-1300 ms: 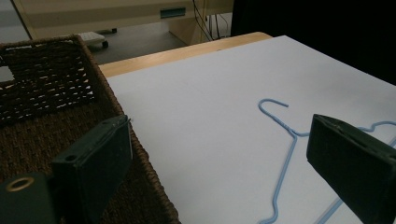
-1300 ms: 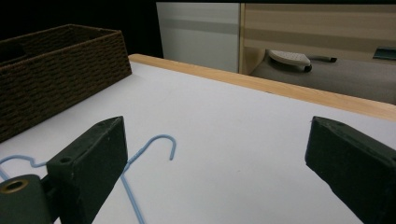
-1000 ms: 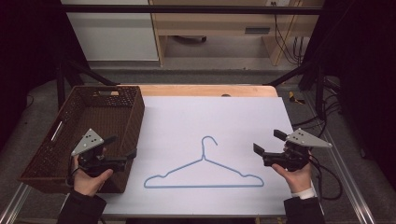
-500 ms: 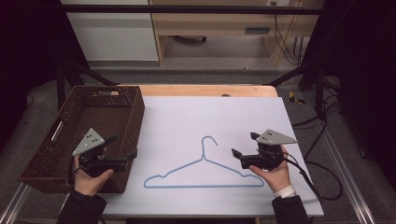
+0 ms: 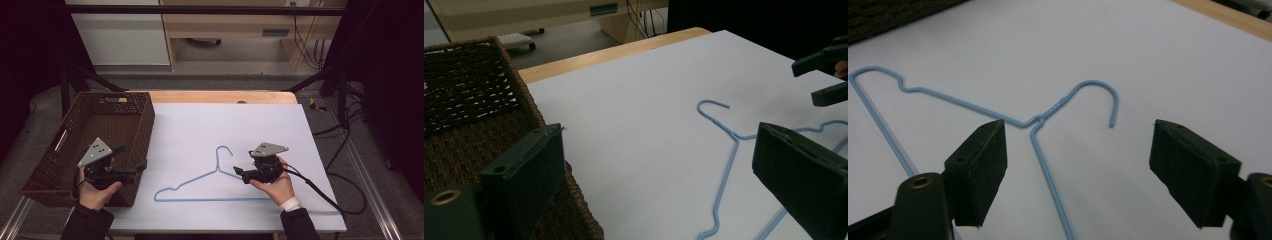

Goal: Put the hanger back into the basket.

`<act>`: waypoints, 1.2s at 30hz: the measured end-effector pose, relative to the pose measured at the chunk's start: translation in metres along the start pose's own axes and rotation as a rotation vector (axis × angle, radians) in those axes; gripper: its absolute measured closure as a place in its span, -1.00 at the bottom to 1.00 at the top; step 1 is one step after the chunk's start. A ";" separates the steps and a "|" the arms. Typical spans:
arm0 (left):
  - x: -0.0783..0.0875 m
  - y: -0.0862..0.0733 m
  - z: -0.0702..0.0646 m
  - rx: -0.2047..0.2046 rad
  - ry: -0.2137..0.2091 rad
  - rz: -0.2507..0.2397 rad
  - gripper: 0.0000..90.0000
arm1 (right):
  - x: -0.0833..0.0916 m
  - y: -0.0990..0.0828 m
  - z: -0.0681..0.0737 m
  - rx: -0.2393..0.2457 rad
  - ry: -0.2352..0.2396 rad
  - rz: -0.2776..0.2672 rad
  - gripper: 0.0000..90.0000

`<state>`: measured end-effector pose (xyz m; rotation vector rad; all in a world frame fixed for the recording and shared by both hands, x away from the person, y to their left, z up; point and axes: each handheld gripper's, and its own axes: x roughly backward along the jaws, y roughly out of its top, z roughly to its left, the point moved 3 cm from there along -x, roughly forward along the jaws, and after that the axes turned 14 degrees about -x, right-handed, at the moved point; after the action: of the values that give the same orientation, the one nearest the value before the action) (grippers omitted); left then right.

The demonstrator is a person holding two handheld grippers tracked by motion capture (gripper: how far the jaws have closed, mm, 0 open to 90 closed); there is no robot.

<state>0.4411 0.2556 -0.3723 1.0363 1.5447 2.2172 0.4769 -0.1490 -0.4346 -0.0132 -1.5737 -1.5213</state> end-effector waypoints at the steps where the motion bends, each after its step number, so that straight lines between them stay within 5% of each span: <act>1: 0.000 0.000 0.000 -0.002 0.001 0.000 -0.86 | -0.003 -0.001 0.000 0.002 0.003 0.010 -0.45; 21: -0.002 0.000 -0.002 -0.005 -0.006 0.002 -0.86 | -0.049 -0.023 0.006 0.053 0.009 0.190 0.12; 36: -0.003 0.001 -0.004 -0.014 -0.012 0.008 -0.85 | -0.061 -0.029 0.007 0.084 0.011 0.275 0.51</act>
<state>0.4409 0.2509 -0.3730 1.0515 1.5205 2.2196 0.4916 -0.1161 -0.4917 -0.1670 -1.5552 -1.2393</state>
